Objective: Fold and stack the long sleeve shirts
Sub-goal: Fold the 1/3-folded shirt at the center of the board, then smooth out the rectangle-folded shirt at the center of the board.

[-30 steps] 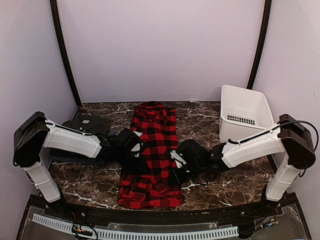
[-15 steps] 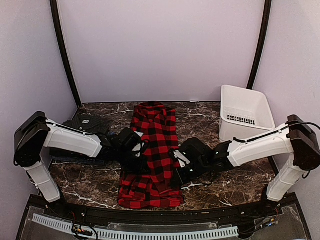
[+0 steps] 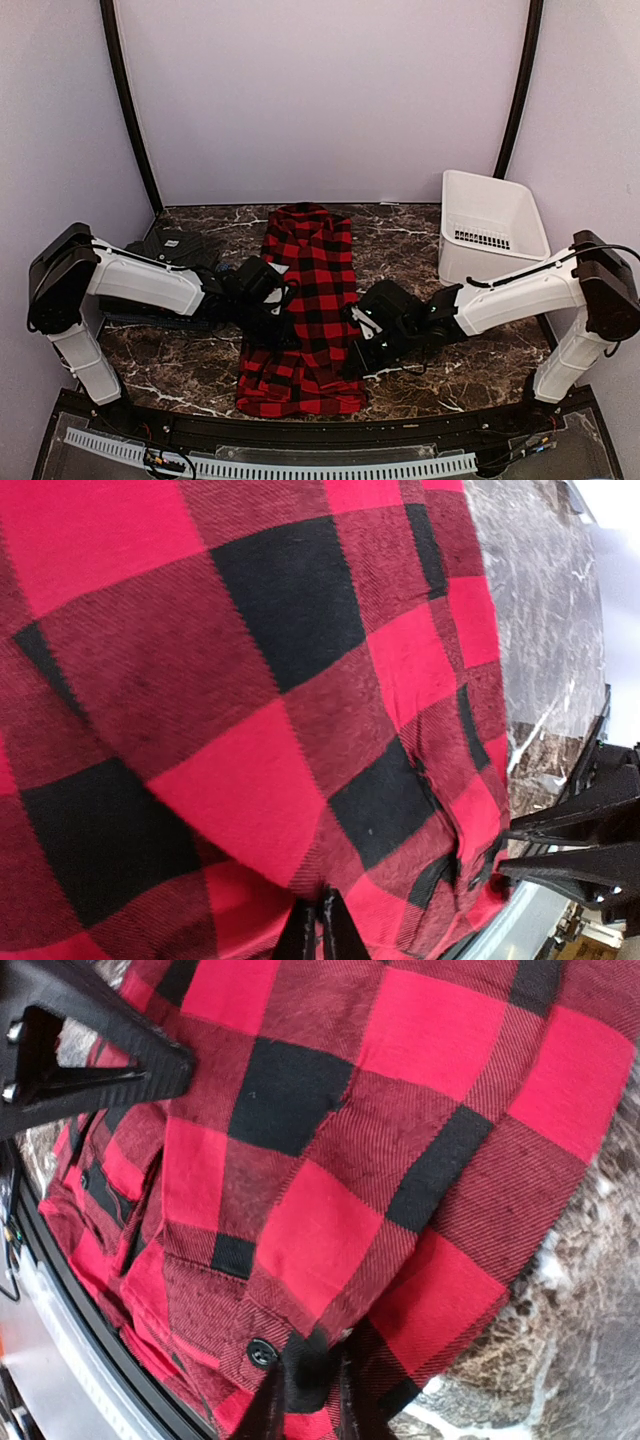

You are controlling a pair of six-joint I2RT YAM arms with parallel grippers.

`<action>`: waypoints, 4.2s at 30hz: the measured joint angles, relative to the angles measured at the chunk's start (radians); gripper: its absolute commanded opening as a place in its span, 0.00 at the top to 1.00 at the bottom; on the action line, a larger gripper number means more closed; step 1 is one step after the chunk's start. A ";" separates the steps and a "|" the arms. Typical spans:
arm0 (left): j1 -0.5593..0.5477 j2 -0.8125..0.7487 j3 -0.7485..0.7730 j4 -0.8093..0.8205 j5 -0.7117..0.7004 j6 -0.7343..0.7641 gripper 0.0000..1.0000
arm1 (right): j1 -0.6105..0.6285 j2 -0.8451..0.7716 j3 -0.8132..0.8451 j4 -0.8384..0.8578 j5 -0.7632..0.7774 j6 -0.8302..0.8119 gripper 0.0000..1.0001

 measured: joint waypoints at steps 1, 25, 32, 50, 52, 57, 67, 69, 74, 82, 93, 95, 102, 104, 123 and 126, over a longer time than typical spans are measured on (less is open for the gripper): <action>0.001 -0.002 0.000 -0.006 -0.013 0.001 0.86 | 0.002 -0.002 0.000 -0.005 0.010 -0.001 0.75; 0.175 0.163 0.491 -0.076 -0.160 0.145 0.82 | -0.005 0.127 0.148 0.025 0.055 -0.095 0.77; 0.265 0.436 0.661 0.001 -0.114 0.172 0.83 | -0.005 0.173 0.122 0.057 -0.021 -0.128 0.77; 0.364 0.723 0.968 -0.027 -0.056 0.180 0.82 | -0.011 0.176 0.111 0.066 -0.062 -0.158 0.76; 0.365 0.733 1.009 -0.053 -0.059 0.189 0.82 | -0.012 0.174 0.111 0.060 -0.061 -0.160 0.76; 0.370 0.739 1.115 -0.118 -0.076 0.219 0.82 | -0.027 0.137 0.111 0.005 -0.050 -0.161 0.76; 0.451 0.740 1.214 -0.172 -0.091 0.238 0.81 | -0.143 0.011 0.197 -0.042 -0.019 -0.166 0.72; 0.482 0.743 1.214 -0.171 -0.064 0.237 0.81 | -0.167 0.016 0.235 -0.037 -0.018 -0.169 0.72; 0.536 0.796 1.239 -0.168 -0.018 0.237 0.81 | -0.219 0.073 0.354 -0.006 -0.018 -0.183 0.72; 0.576 0.891 1.284 -0.184 -0.004 0.210 0.81 | -0.321 0.213 0.462 0.046 -0.055 -0.179 0.72; 0.612 0.903 1.322 -0.222 -0.030 0.169 0.81 | -0.460 0.552 0.837 0.097 -0.109 -0.175 0.74; 0.612 0.903 1.327 -0.226 -0.030 0.168 0.81 | -0.481 0.621 0.930 0.086 -0.124 -0.172 0.76; 0.601 0.893 1.330 -0.225 -0.025 0.188 0.81 | -0.537 0.895 1.295 0.093 -0.175 -0.148 0.88; 0.594 0.877 1.330 -0.227 -0.026 0.197 0.81 | -0.549 0.947 1.342 0.098 -0.192 -0.130 0.89; 0.479 0.637 1.077 -0.117 0.013 0.208 0.84 | -0.571 1.120 1.453 0.153 -0.203 -0.064 0.96; 0.482 0.658 1.070 -0.106 0.024 0.203 0.84 | -0.574 1.144 1.466 0.159 -0.196 -0.049 0.96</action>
